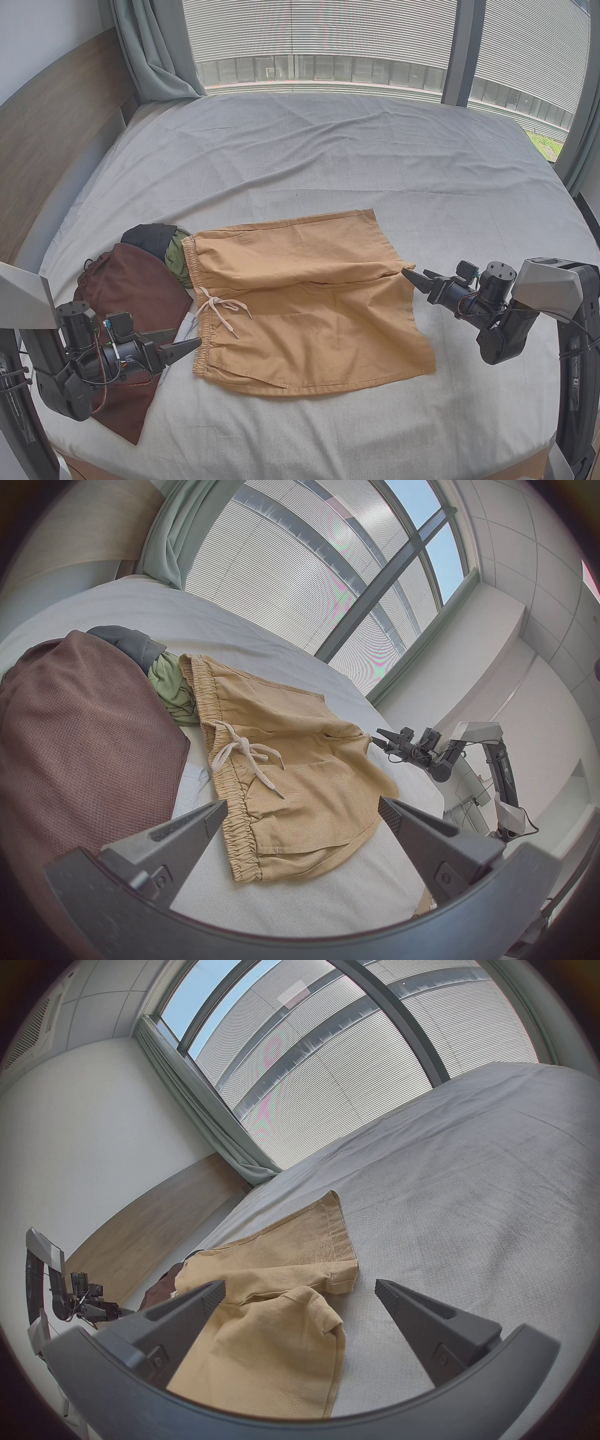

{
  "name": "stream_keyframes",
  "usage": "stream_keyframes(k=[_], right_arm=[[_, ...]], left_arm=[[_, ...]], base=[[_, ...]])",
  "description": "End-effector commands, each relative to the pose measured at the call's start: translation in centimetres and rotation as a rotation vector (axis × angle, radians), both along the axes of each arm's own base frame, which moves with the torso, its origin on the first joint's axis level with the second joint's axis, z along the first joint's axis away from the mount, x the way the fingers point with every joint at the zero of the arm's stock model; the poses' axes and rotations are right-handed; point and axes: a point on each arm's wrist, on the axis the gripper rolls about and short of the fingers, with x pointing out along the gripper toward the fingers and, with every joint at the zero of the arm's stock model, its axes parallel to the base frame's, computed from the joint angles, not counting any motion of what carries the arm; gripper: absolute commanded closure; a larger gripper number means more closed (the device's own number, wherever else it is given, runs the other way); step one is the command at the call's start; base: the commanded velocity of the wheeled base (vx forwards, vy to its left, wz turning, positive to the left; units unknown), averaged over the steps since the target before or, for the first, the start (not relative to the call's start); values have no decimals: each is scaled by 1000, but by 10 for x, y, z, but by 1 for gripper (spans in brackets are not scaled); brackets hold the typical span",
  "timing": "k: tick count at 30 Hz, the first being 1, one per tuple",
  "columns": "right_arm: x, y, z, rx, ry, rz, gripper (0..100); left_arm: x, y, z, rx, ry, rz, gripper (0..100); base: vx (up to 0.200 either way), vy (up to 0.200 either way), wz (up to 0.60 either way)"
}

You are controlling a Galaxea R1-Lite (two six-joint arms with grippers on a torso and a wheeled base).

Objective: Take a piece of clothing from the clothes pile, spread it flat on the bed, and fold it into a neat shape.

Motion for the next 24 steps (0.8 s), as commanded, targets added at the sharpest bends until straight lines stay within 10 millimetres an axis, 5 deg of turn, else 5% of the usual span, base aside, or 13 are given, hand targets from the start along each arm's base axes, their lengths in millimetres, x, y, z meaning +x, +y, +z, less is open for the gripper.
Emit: stream_keyframes(k=[1, 24], right_arm=[[-124, -2, 59, -112, 77, 61, 0], [-137, -3, 50, -166, 104, 76, 0]], left_arm=[[-8, -6, -8, 33, 18, -36, 0], [-13, -10, -19, 53, 52, -61, 0]], base=[[0, 0, 0], [0, 0, 0]])
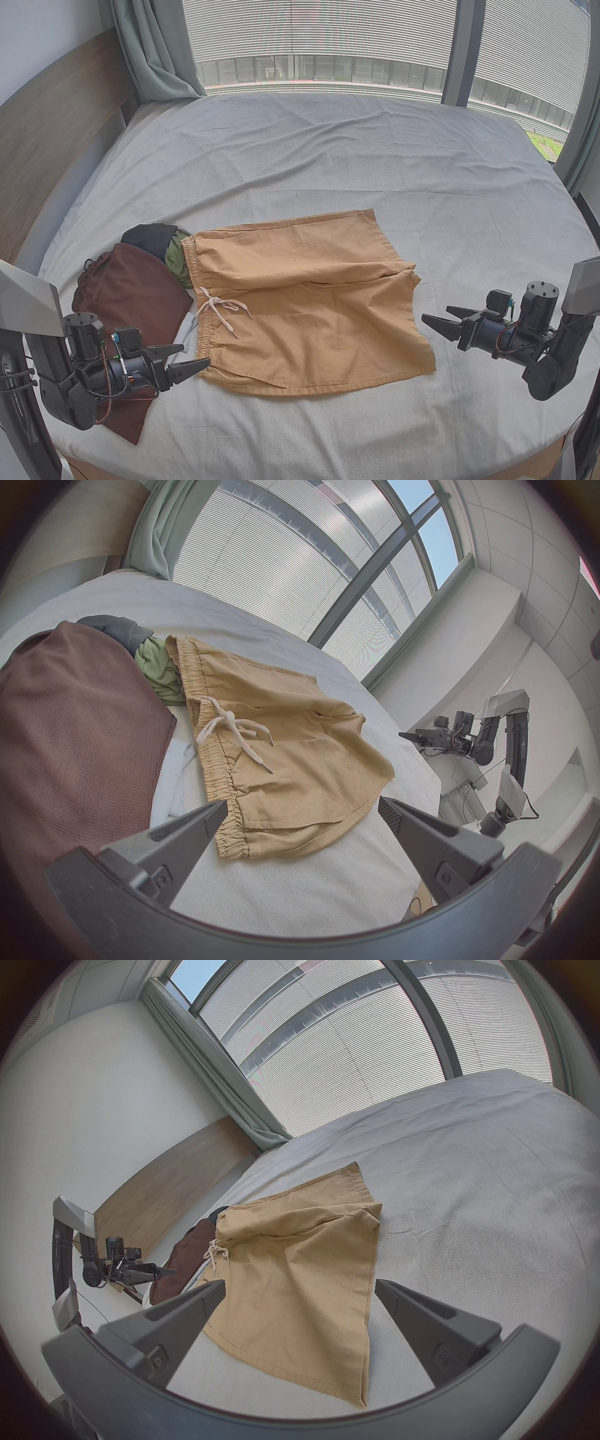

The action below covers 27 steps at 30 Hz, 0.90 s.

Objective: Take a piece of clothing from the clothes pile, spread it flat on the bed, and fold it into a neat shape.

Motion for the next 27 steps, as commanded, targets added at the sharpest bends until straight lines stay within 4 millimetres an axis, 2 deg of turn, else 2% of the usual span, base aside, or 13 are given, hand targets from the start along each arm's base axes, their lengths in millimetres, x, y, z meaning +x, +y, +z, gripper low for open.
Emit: stream_keyframes(k=[1, 27], right_arm=[[-6, 0, 7, 0, -17, 5, 0], [-5, -2, 7, 10, -16, 20, 0]], left_arm=[[0, 0, -7, 0, 26, -1, 0], [12, 5, -49, 5, 138, 21, 0]], base=[[0, 0, 0], [0, 0, 0]])
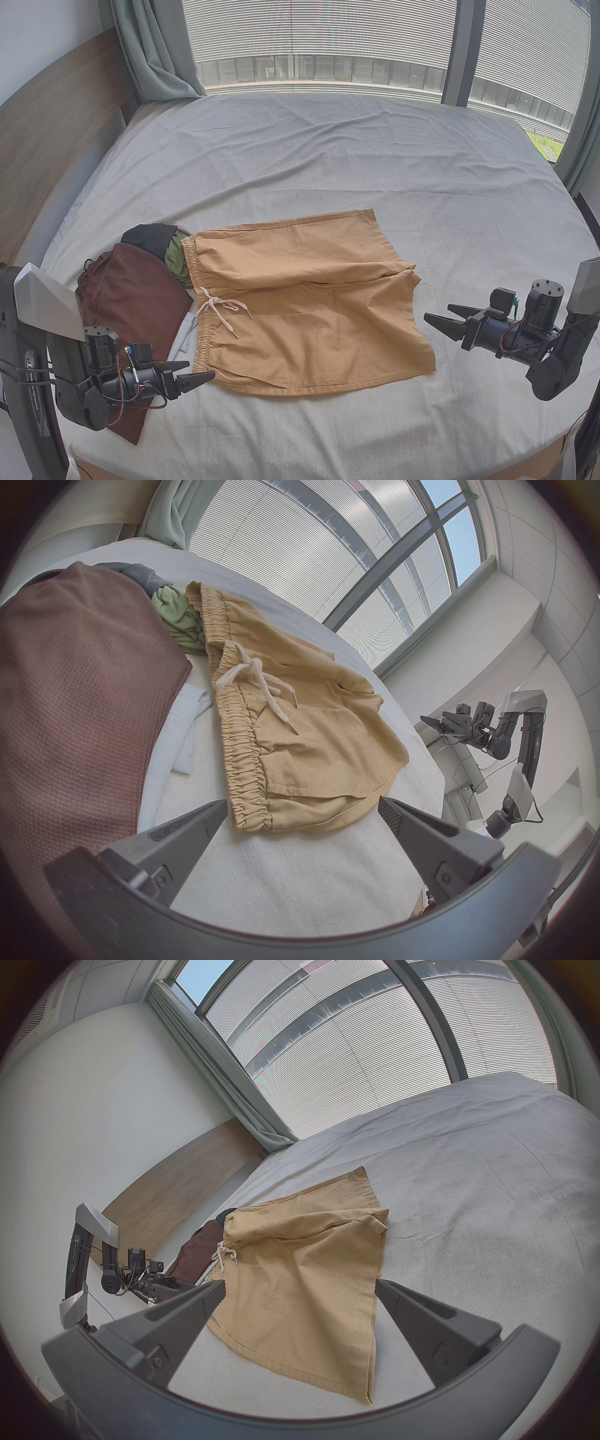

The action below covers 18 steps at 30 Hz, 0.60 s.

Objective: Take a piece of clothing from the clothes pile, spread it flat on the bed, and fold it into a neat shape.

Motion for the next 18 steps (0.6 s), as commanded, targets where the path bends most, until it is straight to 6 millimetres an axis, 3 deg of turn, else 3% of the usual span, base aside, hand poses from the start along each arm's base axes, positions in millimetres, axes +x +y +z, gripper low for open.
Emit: stream_keyframes(k=[1, 18], right_arm=[[1, -1, 0, 0, -2, -5, 0], [2, -1, -1, 0, 0, -3, 0]], left_arm=[[2, 1, -8, 1, 20, 7, 0], [15, -2, -22, -53, 94, 64, 0]], base=[[0, 0, 0], [0, 0, 0]])
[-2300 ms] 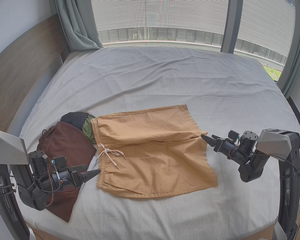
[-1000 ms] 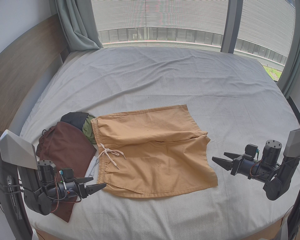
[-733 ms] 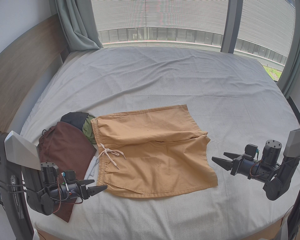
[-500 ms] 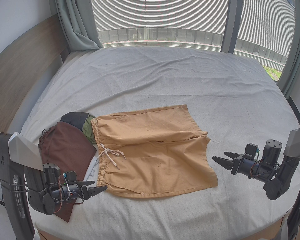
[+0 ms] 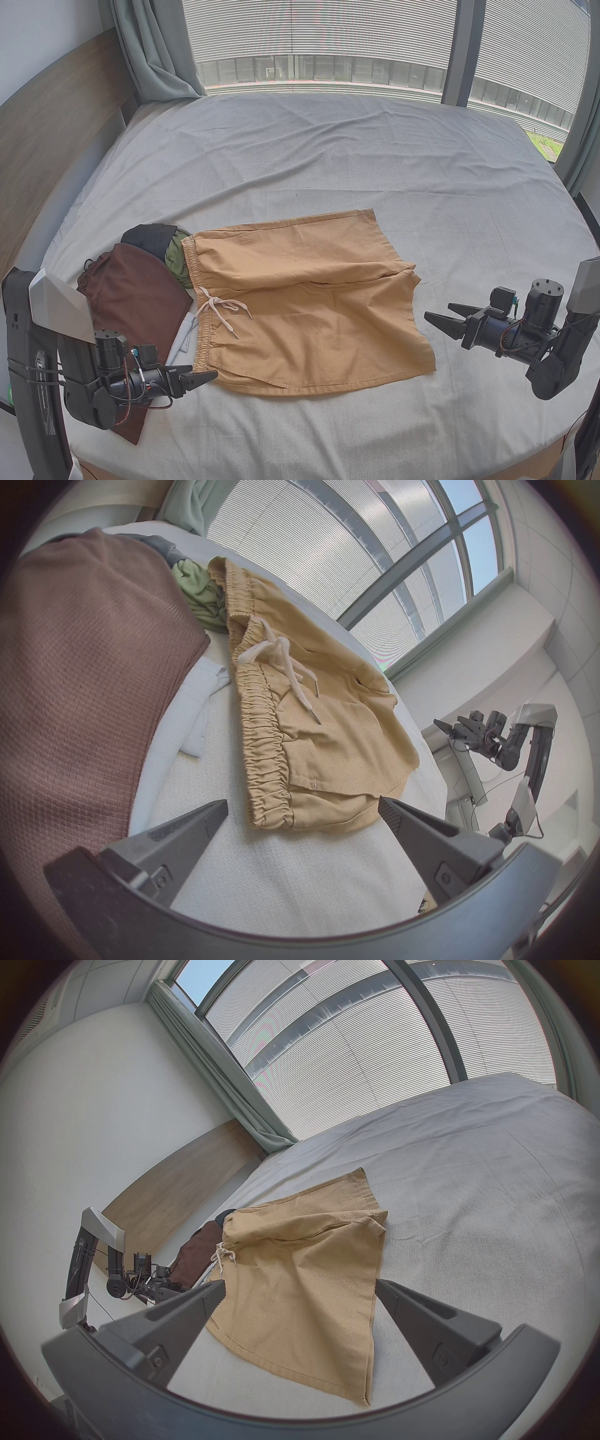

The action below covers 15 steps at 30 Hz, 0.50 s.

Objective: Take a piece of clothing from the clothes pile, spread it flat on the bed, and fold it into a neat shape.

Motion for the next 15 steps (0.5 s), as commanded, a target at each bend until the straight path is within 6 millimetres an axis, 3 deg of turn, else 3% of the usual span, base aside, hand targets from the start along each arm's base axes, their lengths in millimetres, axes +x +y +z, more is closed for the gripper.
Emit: stream_keyframes(k=[1, 13, 14, 15], right_arm=[[1, 0, -1, 0, 2, 0, 0], [1, 0, -1, 0, 2, -2, 0], [1, 0, -1, -1, 1, 0, 0], [1, 0, -1, 0, 1, -2, 0]], left_arm=[[4, -2, -3, -33, 35, 31, 0], [11, -9, -4, -72, 76, 82, 0], [11, -10, -4, -81, 85, 84, 100], [11, -10, -4, -81, 85, 84, 100]], base=[[0, 0, 0], [0, 0, 0], [0, 0, 0], [0, 0, 0]])
